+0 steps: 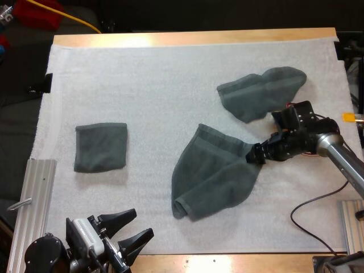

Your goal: Pick towel from pile, fold and stack

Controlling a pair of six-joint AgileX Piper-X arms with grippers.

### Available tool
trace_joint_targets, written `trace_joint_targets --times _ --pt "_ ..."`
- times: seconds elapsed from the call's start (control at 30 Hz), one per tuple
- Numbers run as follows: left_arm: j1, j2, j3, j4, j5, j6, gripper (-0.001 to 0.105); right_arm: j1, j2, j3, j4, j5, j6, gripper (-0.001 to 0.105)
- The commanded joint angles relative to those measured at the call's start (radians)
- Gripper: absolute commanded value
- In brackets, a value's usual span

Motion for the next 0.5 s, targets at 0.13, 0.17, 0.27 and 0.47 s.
trace_joint_targets --times 0.13,0.17,0.27,0.47 --pt "-0.002 -0.138 -0.001 -0.007 0.011 -0.009 0.064 -0.004 0.024 -0.001 -0.034 -0.022 -0.041 0.07" --pt "-0.002 -0.138 -0.001 -0.007 0.011 -0.009 0.064 -0.004 0.026 -0.001 -0.034 -0.022 -0.048 0.07" --pt "-0.002 -0.138 -0.001 -0.007 0.011 -0.009 0.064 -0.004 0.034 -0.001 -0.03 -0.022 -0.062 0.07" --pt "-0.002 -0.138 -0.001 -0.007 0.011 -0.009 0.064 -0.004 0.037 -0.001 0.008 -0.029 -0.078 0.055"
